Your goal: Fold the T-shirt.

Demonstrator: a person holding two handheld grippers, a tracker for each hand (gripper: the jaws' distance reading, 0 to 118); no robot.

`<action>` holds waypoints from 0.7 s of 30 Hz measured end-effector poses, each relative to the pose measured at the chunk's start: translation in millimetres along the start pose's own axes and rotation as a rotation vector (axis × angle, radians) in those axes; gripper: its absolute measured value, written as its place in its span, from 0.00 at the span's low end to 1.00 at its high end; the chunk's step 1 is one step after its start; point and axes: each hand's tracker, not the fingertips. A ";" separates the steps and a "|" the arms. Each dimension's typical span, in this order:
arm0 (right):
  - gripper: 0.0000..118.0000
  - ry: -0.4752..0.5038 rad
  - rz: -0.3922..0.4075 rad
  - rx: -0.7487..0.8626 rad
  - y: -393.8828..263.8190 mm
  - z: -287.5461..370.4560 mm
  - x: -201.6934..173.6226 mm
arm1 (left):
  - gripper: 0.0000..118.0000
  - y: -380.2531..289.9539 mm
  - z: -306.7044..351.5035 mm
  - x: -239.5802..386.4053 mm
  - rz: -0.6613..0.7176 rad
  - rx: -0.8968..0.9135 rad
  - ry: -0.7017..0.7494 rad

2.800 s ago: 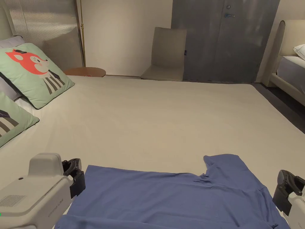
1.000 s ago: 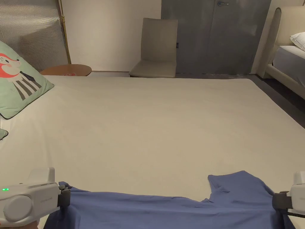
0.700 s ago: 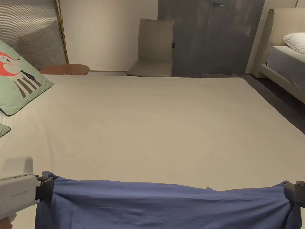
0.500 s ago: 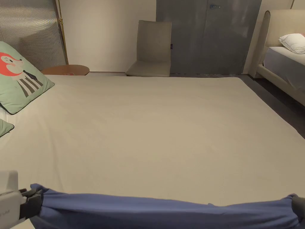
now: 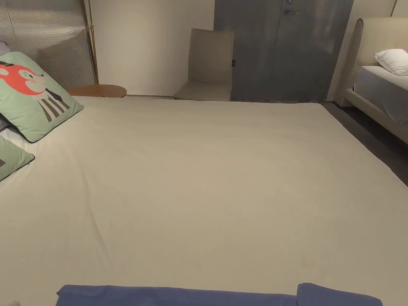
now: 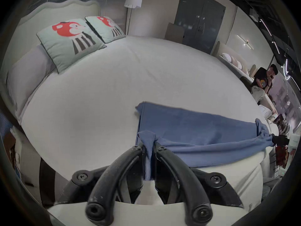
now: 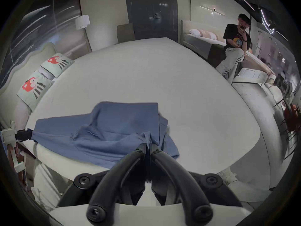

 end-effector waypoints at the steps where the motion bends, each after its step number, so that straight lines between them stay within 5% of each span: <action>1: 0.02 -0.009 -0.005 -0.009 -1.5 -4.0 0.7 | 0.02 -3.0 -3.2 -1.7 0.005 -0.006 0.001; 9: 0.03 -0.068 0.051 -0.019 -11.6 -22.3 1.2 | 0.03 -9.5 -14.2 -6.6 0.020 -0.010 0.011; 11: 0.05 -0.058 0.049 -0.011 -15.1 -19.3 1.8 | 0.16 -10.3 -10.7 -6.9 0.019 0.007 0.025; 15: 0.84 -0.033 0.089 0.096 -13.4 6.5 -1.8 | 0.78 -6.2 11.9 -8.4 0.012 0.141 0.063; 16: 0.85 -0.039 0.088 0.155 -9.2 16.9 -5.1 | 0.89 -3.3 21.0 -6.1 0.016 0.202 0.068; 21: 0.84 -0.103 0.098 0.463 16.4 53.4 -41.5 | 0.91 22.0 59.7 21.5 -0.023 0.436 -0.007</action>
